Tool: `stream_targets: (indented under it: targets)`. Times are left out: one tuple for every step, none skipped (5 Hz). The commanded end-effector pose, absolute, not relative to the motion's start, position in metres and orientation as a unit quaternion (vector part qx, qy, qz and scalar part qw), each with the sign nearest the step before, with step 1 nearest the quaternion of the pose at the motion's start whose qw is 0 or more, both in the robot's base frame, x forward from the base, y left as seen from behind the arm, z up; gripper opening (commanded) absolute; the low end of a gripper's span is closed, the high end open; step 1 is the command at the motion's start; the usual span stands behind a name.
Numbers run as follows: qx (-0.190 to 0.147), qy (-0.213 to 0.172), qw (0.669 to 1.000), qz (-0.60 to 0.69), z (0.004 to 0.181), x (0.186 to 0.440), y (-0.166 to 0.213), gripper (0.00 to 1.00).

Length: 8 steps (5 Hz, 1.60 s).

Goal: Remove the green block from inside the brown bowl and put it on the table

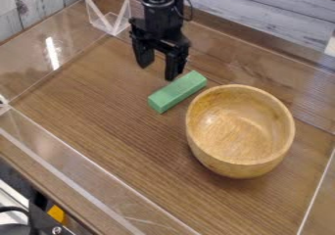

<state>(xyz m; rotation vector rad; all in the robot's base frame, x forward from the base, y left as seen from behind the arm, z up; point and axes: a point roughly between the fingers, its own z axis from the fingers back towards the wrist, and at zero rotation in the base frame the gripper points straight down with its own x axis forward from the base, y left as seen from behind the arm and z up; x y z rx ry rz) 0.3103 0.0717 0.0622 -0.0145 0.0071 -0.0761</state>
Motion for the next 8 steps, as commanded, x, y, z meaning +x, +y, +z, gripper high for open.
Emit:
stream_targets:
  targets:
    - [0.004, -0.040, 0.997, -0.060, 0.088, 0.324, 0.083, 1.00]
    - [0.002, -0.041, 0.996, -0.080, 0.087, 0.327, 0.092, 1.00]
    - [0.001, -0.041, 0.997, -0.073, 0.093, 0.336, 0.078, 1.00]
    - [-0.002, -0.040, 0.997, -0.068, 0.098, 0.344, 0.064, 1.00]
    - [-0.003, -0.038, 0.998, -0.052, 0.090, 0.346, 0.049, 1.00]
    - [-0.002, -0.036, 0.998, -0.042, 0.083, 0.347, 0.035, 1.00]
    - [-0.002, -0.028, 0.998, -0.058, 0.076, 0.337, 0.037, 1.00]
    - [-0.002, -0.025, 0.998, -0.066, 0.068, 0.328, 0.045, 1.00]
